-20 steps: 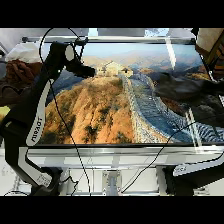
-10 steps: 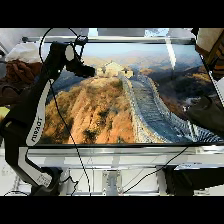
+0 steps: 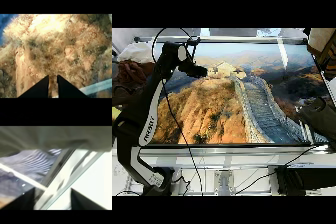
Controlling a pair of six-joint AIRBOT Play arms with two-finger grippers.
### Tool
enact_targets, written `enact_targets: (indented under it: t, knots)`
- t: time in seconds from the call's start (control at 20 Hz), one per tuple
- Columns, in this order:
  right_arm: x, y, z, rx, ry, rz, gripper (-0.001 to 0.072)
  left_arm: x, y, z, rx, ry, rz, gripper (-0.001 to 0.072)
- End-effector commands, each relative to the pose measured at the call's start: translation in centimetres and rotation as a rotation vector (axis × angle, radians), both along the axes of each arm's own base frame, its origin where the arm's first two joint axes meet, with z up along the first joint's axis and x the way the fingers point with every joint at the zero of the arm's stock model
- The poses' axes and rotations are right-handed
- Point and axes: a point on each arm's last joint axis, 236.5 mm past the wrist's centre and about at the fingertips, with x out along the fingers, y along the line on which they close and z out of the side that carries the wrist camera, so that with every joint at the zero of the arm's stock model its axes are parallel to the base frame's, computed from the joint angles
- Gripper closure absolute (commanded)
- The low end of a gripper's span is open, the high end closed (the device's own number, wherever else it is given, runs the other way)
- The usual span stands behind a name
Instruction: Fold the shirts.
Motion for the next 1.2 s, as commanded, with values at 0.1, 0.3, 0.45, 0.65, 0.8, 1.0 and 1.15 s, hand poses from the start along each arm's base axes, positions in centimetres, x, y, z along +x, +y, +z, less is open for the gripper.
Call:
enact_targets:
  t: [0.1, 0.3, 0.45, 0.65, 0.8, 1.0, 1.15]
  knots:
    - [4.1, 2.7, 2.2, 0.114, -0.160, -0.017, 0.0466, 0.0, 0.0, -0.2, 0.001, 0.007, 0.000, 0.0565]
    - [4.8, 3.2, 3.3, 0.088, -0.183, 0.004, 0.0466, 0.0, 0.0, -0.2, 0.001, 0.007, 0.000, 0.0565]
    - [4.7, 3.1, 3.3, 0.084, -0.176, 0.003, 0.0466, 0.0, 0.0, -0.2, 0.001, 0.007, 0.000, 0.0565]
    - [4.7, 3.1, 3.3, 0.084, -0.176, 0.003, 0.0466, 0.0, 0.0, -0.2, 0.001, 0.007, 0.000, 0.0566]
    - [4.7, 3.1, 3.3, 0.084, -0.176, 0.003, 0.0465, 0.0, 0.0, -0.2, 0.001, 0.007, 0.000, 0.0566]
    - [4.7, 3.1, 3.3, 0.084, -0.176, 0.003, 0.0465, 0.0, 0.0, -0.2, 0.001, 0.007, 0.000, 0.0565]
    - [4.7, 3.1, 3.3, 0.084, -0.176, 0.003, 0.0465, 0.0, 0.0, -0.2, 0.001, 0.007, 0.000, 0.0565]
